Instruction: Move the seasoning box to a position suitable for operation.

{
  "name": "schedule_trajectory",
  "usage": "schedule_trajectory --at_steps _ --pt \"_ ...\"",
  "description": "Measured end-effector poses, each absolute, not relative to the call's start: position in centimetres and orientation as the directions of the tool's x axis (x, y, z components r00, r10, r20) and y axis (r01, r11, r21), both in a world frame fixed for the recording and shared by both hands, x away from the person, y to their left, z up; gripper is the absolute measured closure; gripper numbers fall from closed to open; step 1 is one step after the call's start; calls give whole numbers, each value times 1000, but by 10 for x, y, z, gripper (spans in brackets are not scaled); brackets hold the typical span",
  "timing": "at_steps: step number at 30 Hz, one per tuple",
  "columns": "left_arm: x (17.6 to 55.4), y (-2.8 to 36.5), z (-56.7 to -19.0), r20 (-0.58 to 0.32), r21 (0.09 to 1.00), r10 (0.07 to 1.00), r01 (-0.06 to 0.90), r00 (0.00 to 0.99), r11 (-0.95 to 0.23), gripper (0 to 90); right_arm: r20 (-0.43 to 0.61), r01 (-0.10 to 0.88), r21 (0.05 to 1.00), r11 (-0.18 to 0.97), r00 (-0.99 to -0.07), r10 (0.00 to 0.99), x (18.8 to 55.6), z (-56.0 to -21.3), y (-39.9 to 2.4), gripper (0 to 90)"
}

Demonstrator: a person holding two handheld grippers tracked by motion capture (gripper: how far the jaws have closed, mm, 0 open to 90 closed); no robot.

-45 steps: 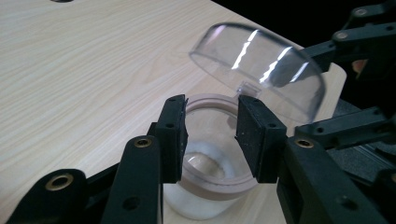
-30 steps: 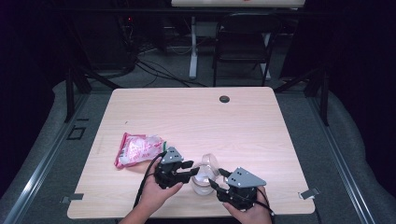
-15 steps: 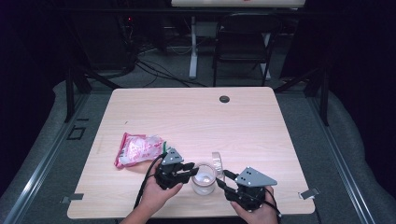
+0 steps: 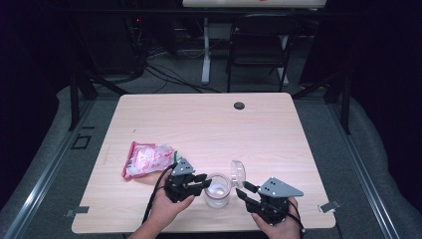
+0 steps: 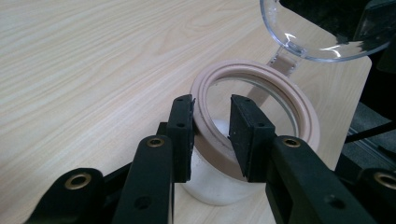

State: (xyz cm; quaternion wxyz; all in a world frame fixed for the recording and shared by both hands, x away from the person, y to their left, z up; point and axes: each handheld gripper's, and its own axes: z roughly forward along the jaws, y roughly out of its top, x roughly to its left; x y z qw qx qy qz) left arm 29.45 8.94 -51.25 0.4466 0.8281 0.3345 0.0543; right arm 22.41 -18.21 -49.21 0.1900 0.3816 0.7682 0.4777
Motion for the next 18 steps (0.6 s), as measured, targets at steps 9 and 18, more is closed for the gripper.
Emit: schedule_trajectory --at_steps 9,18 --pt "300 90 -511 -225 785 609 512 760 -349 651 114 435 873 223 -625 772 235 -492 -188 694" --pt "313 85 -513 -224 775 614 521 757 -359 651 165 461 868 184 -618 768 255 -494 -193 722"
